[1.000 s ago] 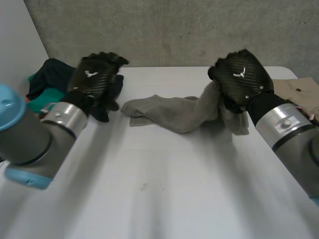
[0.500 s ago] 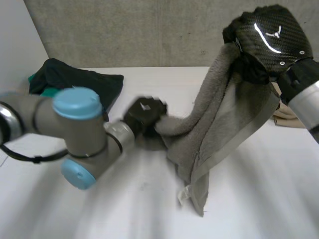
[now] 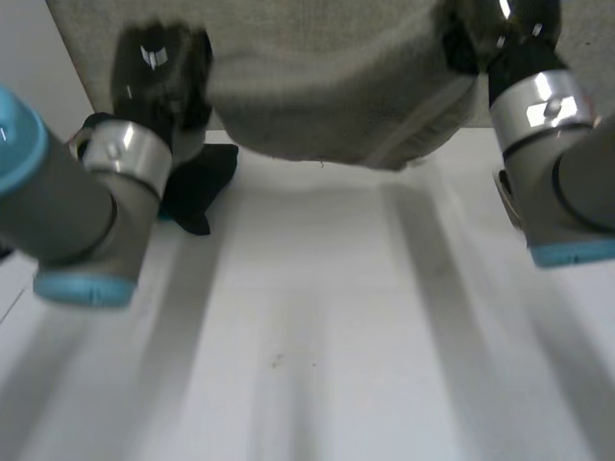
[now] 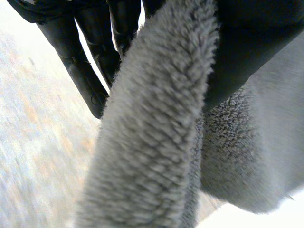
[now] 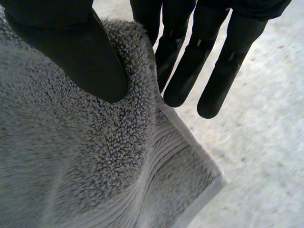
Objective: Fold the laundry.
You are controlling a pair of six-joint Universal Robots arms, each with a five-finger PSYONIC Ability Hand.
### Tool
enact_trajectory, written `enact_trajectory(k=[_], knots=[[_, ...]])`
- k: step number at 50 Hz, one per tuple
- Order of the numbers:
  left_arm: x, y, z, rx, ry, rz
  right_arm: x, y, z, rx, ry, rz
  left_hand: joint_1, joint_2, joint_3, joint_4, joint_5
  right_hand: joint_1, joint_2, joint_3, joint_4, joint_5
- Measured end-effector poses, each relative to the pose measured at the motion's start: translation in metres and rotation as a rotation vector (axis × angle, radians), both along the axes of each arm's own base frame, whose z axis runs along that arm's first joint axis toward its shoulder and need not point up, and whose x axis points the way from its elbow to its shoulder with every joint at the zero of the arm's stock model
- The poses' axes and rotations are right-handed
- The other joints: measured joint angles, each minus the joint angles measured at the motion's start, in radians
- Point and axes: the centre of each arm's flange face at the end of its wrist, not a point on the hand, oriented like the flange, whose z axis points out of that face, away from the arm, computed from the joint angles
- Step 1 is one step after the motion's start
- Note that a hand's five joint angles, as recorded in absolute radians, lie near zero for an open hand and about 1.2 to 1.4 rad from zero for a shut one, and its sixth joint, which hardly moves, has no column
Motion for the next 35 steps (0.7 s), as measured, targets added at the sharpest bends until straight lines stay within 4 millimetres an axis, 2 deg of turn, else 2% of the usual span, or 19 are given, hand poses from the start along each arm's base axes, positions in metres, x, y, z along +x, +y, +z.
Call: enact_trajectory(k=[2,5,8,9,10,13,14,17,18,19,21,24,27,28,32,33,35], knots=[[0.001,0.011,-0.015,0.044,-0.03,-0.005,-0.001,0.002,-0.013,0.027,0.023,0.005,0.0,0.0,0.0,0.0,0.0,0.0,0.0,0.0,0.0,0.0],[0.004,0.046,-0.061,0.172,-0.14,-0.043,-0.005,0.009,-0.052,0.116,0.104,0.013,0.0,0.0,0.001,0.0,0.0,0.0,0.0,0.0,0.0,0.0],[0.009,0.074,-0.094,0.272,-0.233,-0.079,-0.011,0.015,-0.093,0.206,0.196,0.013,-0.007,-0.018,-0.015,-0.02,-0.003,0.0,0.0,0.0,0.001,0.0],[0.01,0.079,-0.099,0.291,-0.25,-0.085,-0.012,0.016,-0.1,0.221,0.213,0.013,-0.007,-0.018,-0.015,-0.02,-0.003,0.0,0.0,0.0,0.001,0.0],[0.013,0.089,-0.109,0.33,-0.282,-0.095,-0.015,0.018,-0.116,0.256,0.252,0.011,-0.104,-0.146,-0.131,-0.14,-0.077,0.0,0.0,0.0,0.001,0.0],[0.02,0.105,-0.122,0.405,-0.334,-0.107,-0.021,0.021,-0.141,0.309,0.318,0.005,-0.25,-0.267,-0.248,-0.259,-0.199,0.0,0.0,0.0,0.002,0.0],[0.022,0.108,-0.123,0.427,-0.345,-0.107,-0.022,0.021,-0.145,0.317,0.327,0.004,-0.456,-0.464,-0.453,-0.45,-0.389,0.0,0.0,0.0,0.002,0.0],[0.03,0.113,-0.115,0.479,-0.356,-0.099,-0.029,0.022,-0.161,0.355,0.377,-0.008,-0.84,-0.833,-0.82,-0.843,-0.787,0.0,0.0,0.0,0.002,0.0],[0.03,0.113,-0.115,0.479,-0.356,-0.099,-0.029,0.022,-0.161,0.355,0.377,-0.008,-0.84,-0.833,-0.82,-0.843,-0.787,0.0,0.0,0.0,0.002,0.0],[0.034,0.112,-0.104,0.497,-0.348,-0.091,-0.031,0.022,-0.165,0.366,0.388,-0.013,-0.878,-0.899,-0.887,-0.906,-0.856,0.0,0.0,0.0,0.002,0.0],[0.037,0.11,-0.094,0.503,-0.336,-0.084,-0.032,0.022,-0.166,0.374,0.393,-0.015,-0.878,-0.906,-0.9,-0.913,-0.867,0.0,0.0,0.0,0.002,0.0],[0.045,0.097,-0.067,0.498,-0.3,-0.075,-0.032,0.024,-0.164,0.383,0.386,-0.012,-0.877,-0.905,-0.899,-0.913,-0.867,0.0,0.0,0.0,0.002,0.0],[0.049,0.087,-0.053,0.493,-0.282,-0.077,-0.032,0.026,-0.161,0.386,0.376,-0.008,-0.872,-0.901,-0.896,-0.908,-0.857,0.0,0.0,0.0,0.002,0.0],[0.053,0.077,-0.045,0.49,-0.27,-0.086,-0.032,0.028,-0.16,0.389,0.367,-0.003,-0.826,-0.862,-0.859,-0.865,-0.801,0.0,0.0,0.0,0.002,0.0],[0.055,0.06,-0.04,0.497,-0.264,-0.112,-0.031,0.032,-0.159,0.396,0.358,0.005,-0.796,-0.834,-0.831,-0.837,-0.774,0.0,0.0,0.0,0.002,0.0],[0.056,0.05,-0.042,0.509,-0.271,-0.13,-0.031,0.033,-0.159,0.401,0.355,0.007,-0.717,-0.756,-0.75,-0.757,-0.696,0.0,0.0,0.0,0.002,0.0],[0.056,0.042,-0.048,0.522,-0.284,-0.143,-0.031,0.034,-0.16,0.406,0.355,0.008,-0.7,-0.737,-0.729,-0.735,-0.675,0.0,0.0,0.0,0.002,0.0]])
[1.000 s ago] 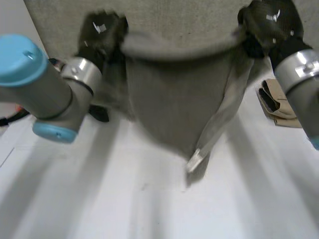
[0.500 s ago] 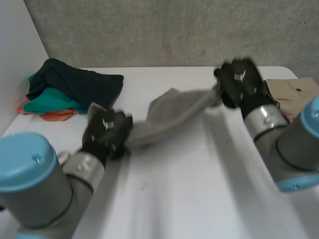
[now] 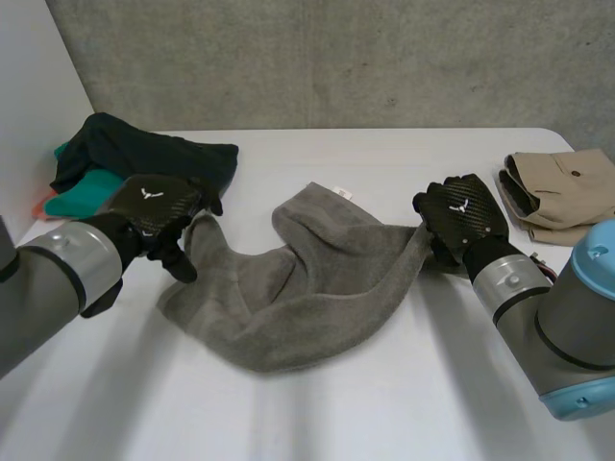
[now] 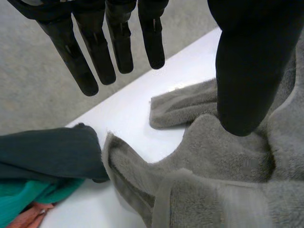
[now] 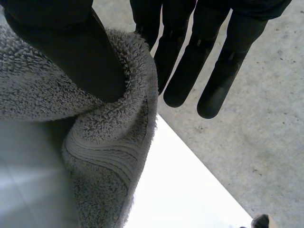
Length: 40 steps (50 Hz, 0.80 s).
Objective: Fold the laundry.
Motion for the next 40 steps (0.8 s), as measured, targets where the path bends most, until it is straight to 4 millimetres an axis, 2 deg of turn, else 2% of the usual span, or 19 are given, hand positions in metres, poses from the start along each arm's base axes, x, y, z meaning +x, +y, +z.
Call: enact_trajectory(k=[6,11,17,19,20,23,24,25,28,29,31,32,33,34,35,36,37,38,40], knots=[[-0.002,-0.016,-0.034,0.07,-0.095,-0.042,-0.003,0.001,-0.004,0.014,0.004,-0.008,0.022,0.029,0.028,0.03,0.03,0.0,0.0,0.0,0.0,0.0],[-0.009,-0.015,-0.064,0.109,-0.181,-0.08,-0.006,-0.001,-0.006,0.02,0.009,-0.016,0.022,0.029,0.028,0.03,0.031,0.0,0.0,0.0,0.0,0.0],[-0.017,-0.016,-0.085,0.099,-0.233,-0.095,-0.008,0.0,-0.008,0.025,0.018,-0.019,0.044,0.052,0.052,0.048,0.048,0.0,0.0,0.0,0.0,0.0],[-0.019,-0.018,-0.092,0.081,-0.255,-0.09,-0.008,0.0,-0.008,0.028,0.023,-0.021,0.185,0.178,0.177,0.168,0.166,0.0,0.0,0.0,0.0,0.0],[-0.02,-0.019,-0.094,0.072,-0.265,-0.087,-0.008,0.0,-0.009,0.029,0.025,-0.022,0.36,0.335,0.33,0.331,0.322,0.0,0.0,0.0,0.0,0.0],[-0.021,-0.021,-0.097,0.046,-0.285,-0.076,-0.009,0.0,-0.009,0.03,0.032,-0.026,0.512,0.498,0.475,0.479,0.463,0.0,0.0,0.0,0.0,0.0],[-0.021,-0.023,-0.096,0.027,-0.293,-0.066,-0.01,-0.001,-0.008,0.028,0.038,-0.029,0.653,0.627,0.618,0.626,0.605,0.0,0.0,0.0,0.0,0.0],[-0.021,-0.024,-0.094,0.014,-0.296,-0.059,-0.011,-0.001,-0.007,0.027,0.042,-0.03,0.679,0.672,0.663,0.671,0.644,0.0,0.0,0.0,0.0,0.0],[-0.02,-0.026,-0.078,-0.05,-0.286,-0.026,-0.013,-0.004,0.001,0.013,0.067,-0.04,0.681,0.725,0.725,0.732,0.664,0.0,0.0,0.0,0.0,0.0],[-0.02,-0.026,-0.078,-0.05,-0.286,-0.026,-0.013,-0.004,0.001,0.013,0.067,-0.04,0.681,0.725,0.725,0.732,0.664,0.0,0.0,0.0,0.0,0.0],[-0.02,-0.024,-0.05,-0.121,-0.239,0.006,-0.015,-0.006,0.016,-0.01,0.096,-0.049,0.681,0.725,0.725,0.733,0.664,0.0,0.0,0.0,0.0,0.0],[-0.019,-0.022,-0.029,-0.171,-0.196,0.025,-0.016,-0.007,0.031,-0.033,0.113,-0.054,0.681,0.725,0.725,0.734,0.664,0.0,0.0,0.0,0.0,0.0],[-0.019,-0.021,-0.021,-0.188,-0.181,0.03,-0.017,-0.007,0.035,-0.039,0.116,-0.056,0.681,0.725,0.725,0.734,0.664,0.0,0.0,0.0,0.0,0.0],[-0.017,-0.018,-0.001,-0.233,-0.137,0.045,-0.018,-0.007,0.052,-0.064,0.128,-0.062,0.681,0.725,0.725,0.734,0.664,0.0,0.0,0.0,0.0,0.0],[-0.016,-0.017,0.008,-0.253,-0.117,0.051,-0.019,-0.007,0.057,-0.071,0.13,-0.064,0.681,0.725,0.725,0.734,0.664,0.0,0.0,0.0,0.0,0.0],[-0.014,-0.013,0.032,-0.304,-0.067,0.064,-0.021,-0.007,0.081,-0.107,0.135,-0.072,0.681,0.728,0.726,0.734,0.664,0.0,0.0,0.0,0.0,0.0],[-0.012,-0.01,0.047,-0.337,-0.036,0.072,-0.022,-0.007,0.091,-0.121,0.135,-0.076,0.682,0.73,0.728,0.734,0.67,0.0,0.0,0.0,0.0,0.0],[-0.009,-0.006,0.068,-0.378,0.004,0.081,-0.025,-0.006,0.117,-0.16,0.131,-0.086,0.682,0.731,0.728,0.734,0.682,0.0,0.0,0.0,0.0,0.0],[-0.005,-0.001,0.088,-0.416,0.038,0.089,-0.028,-0.005,0.141,-0.195,0.123,-0.093,0.682,0.731,0.728,0.734,0.689,0.0,0.0,0.0,0.0,0.0]])
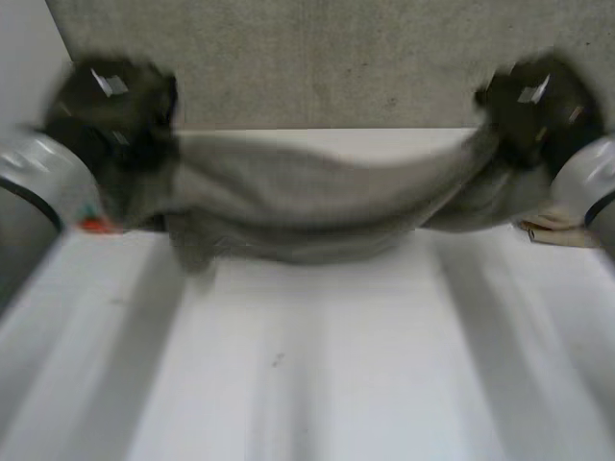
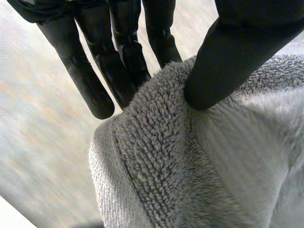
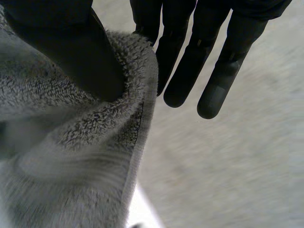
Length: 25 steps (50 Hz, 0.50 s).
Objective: Fold the laundry.
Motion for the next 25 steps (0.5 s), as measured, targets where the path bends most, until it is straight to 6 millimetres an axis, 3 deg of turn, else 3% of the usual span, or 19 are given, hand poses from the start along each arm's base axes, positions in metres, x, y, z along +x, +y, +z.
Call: enact_trajectory(k=[2,5,10,15,17,19,21,25], knots=[[0.007,0.008,0.033,-0.054,0.042,0.005,-0.005,0.003,0.039,-0.057,-0.015,-0.004,0.0,0.0,0.0,0.0,0.0,0.0,0.0,0.0,0.0,0.0],[0.017,0.014,0.063,-0.071,0.06,0.023,-0.011,0.007,0.076,-0.099,-0.019,0.003,0.0,0.002,0.0,0.0,0.0,0.0,0.0,0.0,0.0,0.0],[0.027,0.009,0.074,0.01,0.035,0.057,-0.013,0.002,0.093,-0.074,0.029,0.021,0.0,0.004,0.0,0.0,0.0,0.0,0.0,0.0,0.0,0.0],[0.029,0.0,0.064,0.099,0.008,0.068,-0.011,-0.006,0.082,-0.021,0.087,0.03,0.0,0.004,0.0,0.0,0.0,0.0,0.0,0.0,0.0,0.0],[0.027,-0.019,0.038,0.212,-0.028,0.073,-0.007,-0.021,0.049,0.072,0.177,0.032,0.0,0.005,0.0,0.0,0.0,0.0,0.0,0.0,0.0,0.0],[0.025,-0.027,0.025,0.245,-0.04,0.074,-0.005,-0.026,0.035,0.106,0.206,0.032,0.0,0.005,0.0,0.0,0.0,0.0,0.0,0.0,0.0,0.0],[0.019,-0.046,-0.002,0.294,-0.061,0.072,-0.001,-0.038,0.004,0.166,0.25,0.029,0.0,0.005,0.0,0.0,0.0,0.0,0.0,0.0,0.0,0.0],[0.008,-0.073,-0.033,0.288,-0.064,0.065,0.005,-0.058,-0.031,0.187,0.261,0.003,0.0,0.006,0.0,0.0,0.0,0.0,0.0,0.0,0.0,0.0]])
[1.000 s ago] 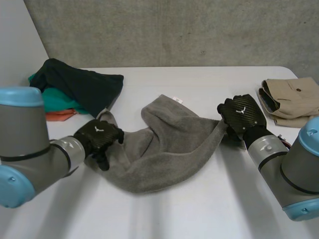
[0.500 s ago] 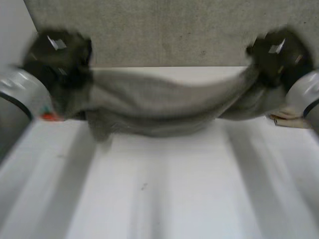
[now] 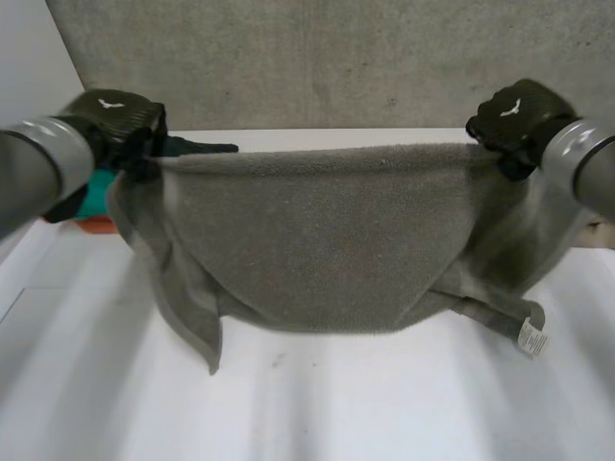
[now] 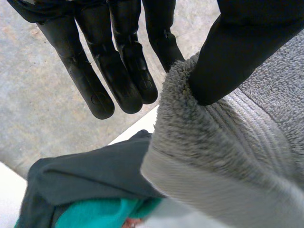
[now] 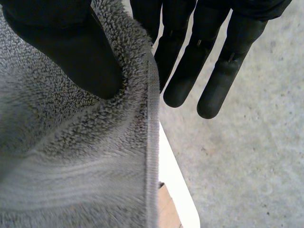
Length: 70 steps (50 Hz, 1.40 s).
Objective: Fold the laundry.
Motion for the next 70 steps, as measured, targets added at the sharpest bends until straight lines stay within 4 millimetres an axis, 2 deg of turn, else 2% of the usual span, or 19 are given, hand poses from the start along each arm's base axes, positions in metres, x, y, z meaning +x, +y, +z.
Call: enact_trajectory(k=[3,6,7,9,10,16,22,27,30,31,32,33,39,45,51,55,56,59,70], knots=[[-0.011,-0.022,-0.01,-0.087,0.028,-0.004,0.004,-0.021,-0.014,-0.062,-0.038,-0.045,0.0,0.0,0.001,0.0,0.0,0.0,0.0,0.0,0.0,0.0],[-0.021,-0.045,-0.001,-0.254,0.095,-0.003,0.007,-0.043,-0.006,-0.204,-0.132,-0.096,0.0,0.001,0.003,0.0,0.0,0.0,0.0,0.0,0.0,0.0],[-0.021,-0.045,-0.001,-0.254,0.095,-0.003,0.007,-0.043,-0.006,-0.204,-0.132,-0.096,0.0,0.001,0.003,0.0,0.0,0.0,0.0,0.0,0.0,0.0],[-0.029,-0.062,0.023,-0.462,0.191,-0.001,0.007,-0.06,0.012,-0.353,-0.241,-0.129,0.0,0.001,0.003,0.0,0.0,0.0,0.0,0.0,0.0,0.0],[-0.032,-0.066,0.036,-0.547,0.238,0.0,0.007,-0.069,0.032,-0.477,-0.34,-0.137,0.0,0.001,0.003,0.0,0.0,0.0,0.0,0.0,0.0,0.0],[-0.037,-0.063,0.085,-0.803,0.429,-0.017,0.006,-0.07,0.09,-0.764,-0.597,-0.067,0.0,0.001,0.003,0.0,0.0,0.0,0.0,0.0,0.001,0.006],[-0.034,-0.051,0.086,-0.786,0.47,-0.015,0.013,-0.058,0.103,-0.774,-0.656,0.017,0.0,0.001,0.003,0.0,0.013,0.0,0.0,0.0,0.001,0.012],[-0.027,-0.04,0.062,-0.684,0.435,0.004,0.016,-0.047,0.086,-0.658,-0.617,0.037,0.0,0.001,0.003,0.0,0.013,0.0,0.0,0.0,0.001,0.012],[-0.021,-0.027,0.033,-0.583,0.39,0.014,0.015,-0.038,0.055,-0.514,-0.559,0.027,0.0,0.001,0.003,0.0,0.013,0.0,0.0,0.0,0.001,0.012],[-0.021,-0.027,0.033,-0.583,0.39,0.014,0.015,-0.038,0.055,-0.514,-0.559,0.027,0.0,0.001,0.003,0.0,0.013,0.0,0.0,0.0,0.001,0.012],[-0.018,-0.018,0.011,-0.513,0.361,0.013,0.014,-0.032,0.031,-0.412,-0.519,0.021,0.0,0.002,0.003,0.0,0.013,0.0,0.0,0.0,0.001,0.012],[-0.017,-0.016,0.006,-0.495,0.353,0.013,0.014,-0.03,0.024,-0.385,-0.509,0.02,0.0,0.002,0.003,0.0,0.013,0.0,0.0,0.0,0.001,0.012],[-0.008,0.021,-0.068,-0.265,0.262,-0.014,0.008,-0.001,-0.068,-0.052,-0.396,0.026,0.0,0.004,0.005,0.001,0.013,0.0,0.0,0.0,0.001,0.012],[0.0,0.043,-0.115,-0.138,0.197,-0.032,0.001,0.018,-0.132,0.135,-0.324,0.009,0.0,0.004,0.005,0.001,0.013,0.0,0.0,0.0,0.001,0.012],[0.008,0.047,-0.128,-0.114,0.168,-0.018,-0.009,0.017,-0.151,0.195,-0.32,-0.04,0.0,0.004,0.005,0.001,0.013,-0.088,-0.163,-0.173,-0.176,-0.148],[0.013,0.043,-0.125,-0.127,0.168,-0.001,-0.017,0.01,-0.151,0.211,-0.359,-0.089,0.0,0.004,0.005,0.001,0.013,-0.295,-0.351,-0.36,-0.363,-0.345],[0.016,0.04,-0.119,-0.144,0.174,0.012,-0.023,0.005,-0.149,0.225,-0.401,-0.132,0.0,0.004,0.005,0.001,0.013,-0.469,-0.521,-0.529,-0.536,-0.52],[0.02,0.036,-0.112,-0.164,0.188,0.026,-0.032,-0.002,-0.146,0.254,-0.462,-0.191,0.0,0.004,0.005,0.001,0.013,-0.548,-0.606,-0.62,-0.625,-0.623],[0.023,0.031,-0.098,-0.185,0.227,0.045,-0.064,-0.019,-0.158,0.465,-0.679,-0.398,0.0,0.004,0.005,0.001,0.013,-0.576,-0.633,-0.647,-0.652,-0.635]])
